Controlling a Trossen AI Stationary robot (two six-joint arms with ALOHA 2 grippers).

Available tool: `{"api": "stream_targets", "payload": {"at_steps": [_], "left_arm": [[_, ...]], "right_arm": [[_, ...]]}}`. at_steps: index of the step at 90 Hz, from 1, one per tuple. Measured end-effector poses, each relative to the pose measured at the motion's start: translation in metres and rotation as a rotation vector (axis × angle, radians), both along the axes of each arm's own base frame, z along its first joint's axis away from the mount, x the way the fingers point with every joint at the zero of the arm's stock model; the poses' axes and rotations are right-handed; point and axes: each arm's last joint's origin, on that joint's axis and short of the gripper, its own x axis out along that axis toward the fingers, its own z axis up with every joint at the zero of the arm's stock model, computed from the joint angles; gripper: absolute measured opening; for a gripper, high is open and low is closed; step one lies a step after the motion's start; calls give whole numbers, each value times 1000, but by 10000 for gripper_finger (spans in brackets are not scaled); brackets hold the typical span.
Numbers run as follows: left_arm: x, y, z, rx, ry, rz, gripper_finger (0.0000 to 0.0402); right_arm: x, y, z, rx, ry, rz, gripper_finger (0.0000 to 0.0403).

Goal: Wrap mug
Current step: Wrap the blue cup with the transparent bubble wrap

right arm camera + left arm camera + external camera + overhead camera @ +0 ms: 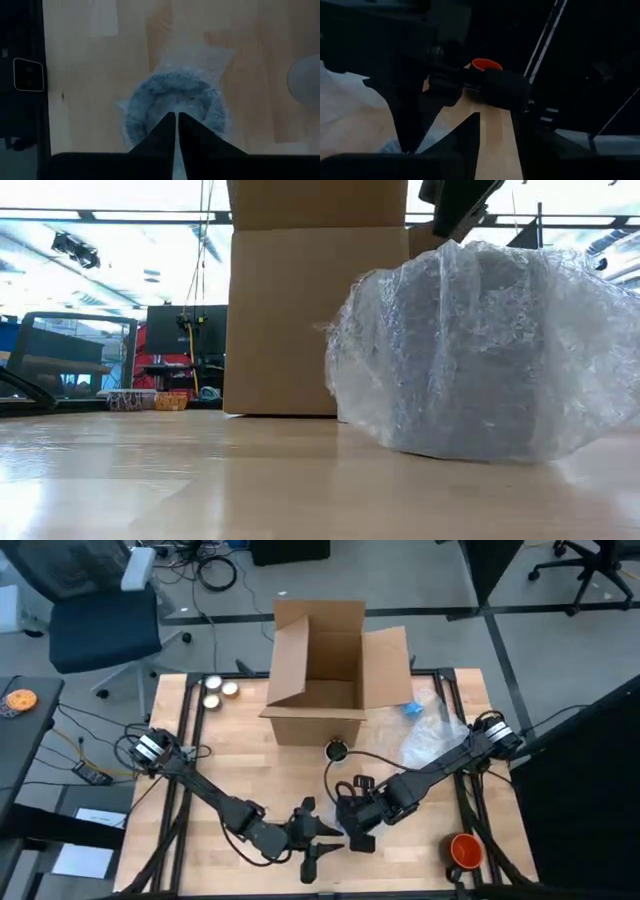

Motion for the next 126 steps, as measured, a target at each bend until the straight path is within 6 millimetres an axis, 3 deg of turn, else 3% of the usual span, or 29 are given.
{"api": "stream_targets", "payload": {"at_steps": [44, 80, 89, 105, 126], "left_arm": [[0, 0, 0, 0, 0, 0, 105], [0, 0, 0, 0, 0, 0, 105], [0, 0, 0, 0, 0, 0, 105], [0, 0, 0, 0, 0, 0, 105], [0, 0, 0, 0, 0, 0, 105]], "right_arm": [[1, 6, -1, 18, -36, 11, 0], [-6, -5, -67, 78, 7, -70, 0], [-10, -8, -75, 97, 28, -88, 0], [-9, -8, -74, 97, 21, -79, 0], [-4, -3, -47, 83, 26, -43, 0]]}}
